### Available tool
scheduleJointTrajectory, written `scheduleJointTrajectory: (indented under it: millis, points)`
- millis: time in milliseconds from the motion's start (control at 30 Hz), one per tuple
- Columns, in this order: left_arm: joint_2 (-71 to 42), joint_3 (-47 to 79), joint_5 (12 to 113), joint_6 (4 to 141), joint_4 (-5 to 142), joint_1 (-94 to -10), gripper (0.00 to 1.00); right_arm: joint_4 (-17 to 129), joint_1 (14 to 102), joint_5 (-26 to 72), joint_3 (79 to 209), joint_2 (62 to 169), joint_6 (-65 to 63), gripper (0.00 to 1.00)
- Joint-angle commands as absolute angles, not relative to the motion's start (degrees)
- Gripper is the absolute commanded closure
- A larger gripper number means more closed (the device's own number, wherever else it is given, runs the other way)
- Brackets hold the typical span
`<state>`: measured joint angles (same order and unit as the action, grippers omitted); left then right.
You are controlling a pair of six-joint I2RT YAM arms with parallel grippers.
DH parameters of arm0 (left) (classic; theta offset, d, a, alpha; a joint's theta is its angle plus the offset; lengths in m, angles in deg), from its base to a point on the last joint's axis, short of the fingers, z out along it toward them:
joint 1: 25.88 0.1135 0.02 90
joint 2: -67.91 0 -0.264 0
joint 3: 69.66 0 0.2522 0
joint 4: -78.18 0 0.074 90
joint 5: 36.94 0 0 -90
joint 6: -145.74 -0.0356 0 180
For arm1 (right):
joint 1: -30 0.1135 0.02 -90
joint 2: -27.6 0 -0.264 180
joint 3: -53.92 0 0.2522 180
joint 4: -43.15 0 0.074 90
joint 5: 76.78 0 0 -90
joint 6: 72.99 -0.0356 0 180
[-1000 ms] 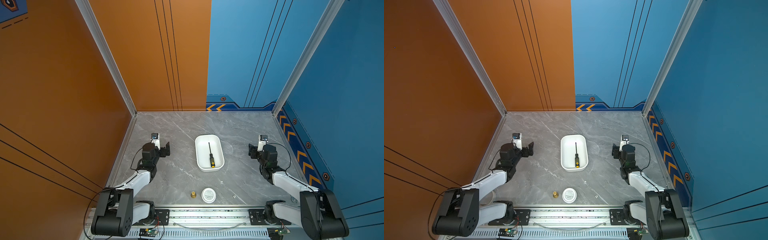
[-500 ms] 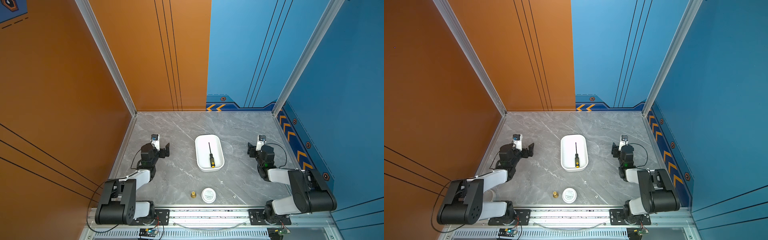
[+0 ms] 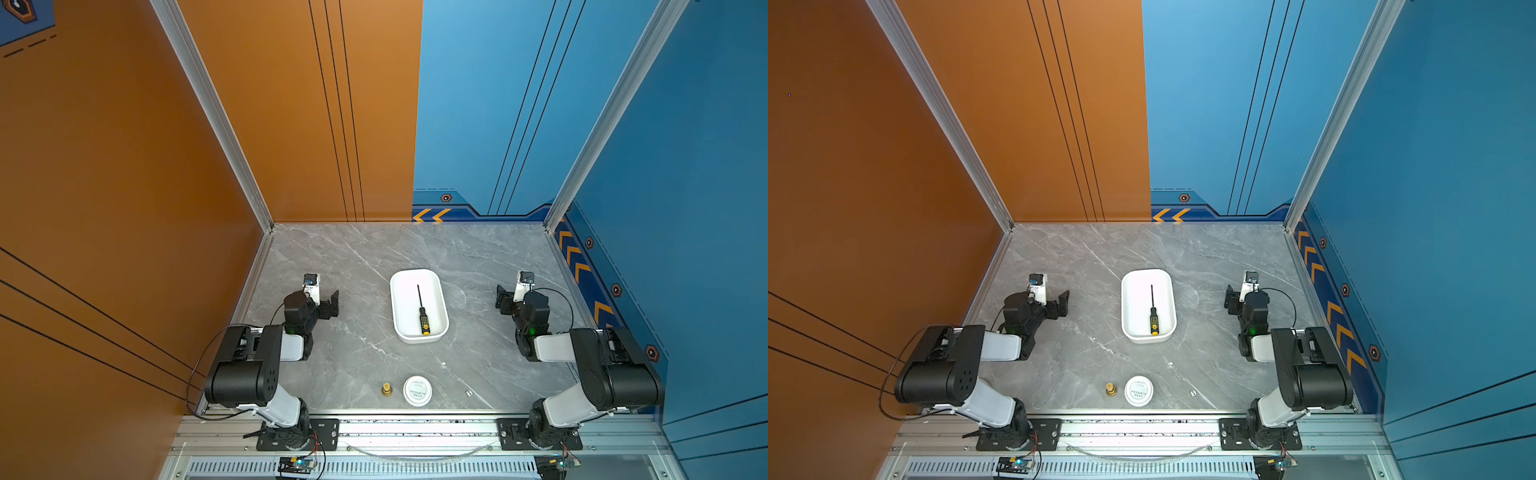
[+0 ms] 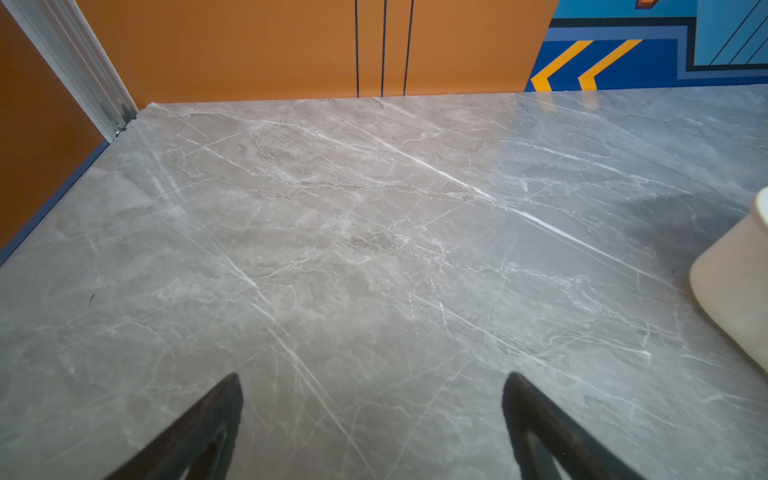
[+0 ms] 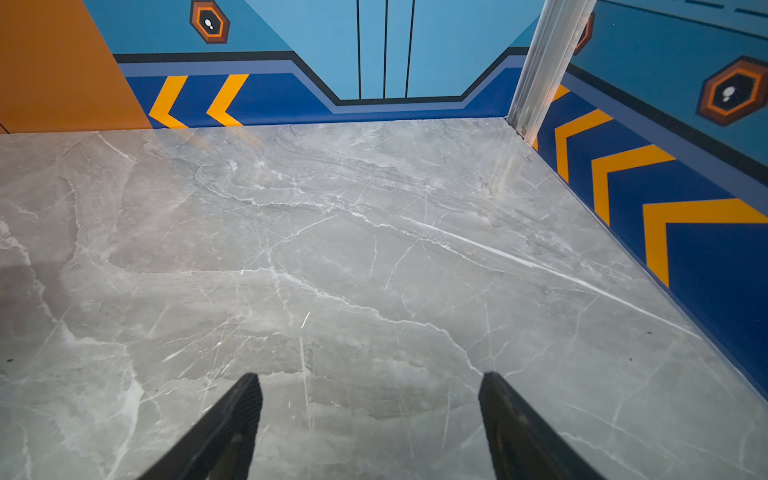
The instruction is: Put the screwdriver in the bin
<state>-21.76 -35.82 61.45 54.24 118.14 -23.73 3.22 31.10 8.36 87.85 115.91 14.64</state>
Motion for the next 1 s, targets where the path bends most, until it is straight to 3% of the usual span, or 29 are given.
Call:
scheduleJointTrajectory:
  millis: [0,133,200,400,967]
  points:
    - [-22.0,-34.9,60.7,54.7,119.3,-23.6,0.02,4.9,30.3,10.3,89.1,116.2,13.3,0.15]
    - [-21.9,-34.9,60.2,54.7,119.2,-23.8,0.02,4.9,30.3,10.2,89.1,116.3,13.3,0.09]
    - [-22.0,-34.8,59.8,54.6,119.1,-24.0,0.02,4.9,30.3,10.2,89.1,116.3,13.2,0.00]
    - [-21.8,-34.6,54.3,55.9,118.5,-24.4,0.02,4.9,30.3,10.2,89.1,116.3,13.3,0.00]
    - [-21.8,-34.7,53.9,55.7,118.5,-24.7,0.02,4.9,30.5,9.9,89.1,116.3,13.3,0.00]
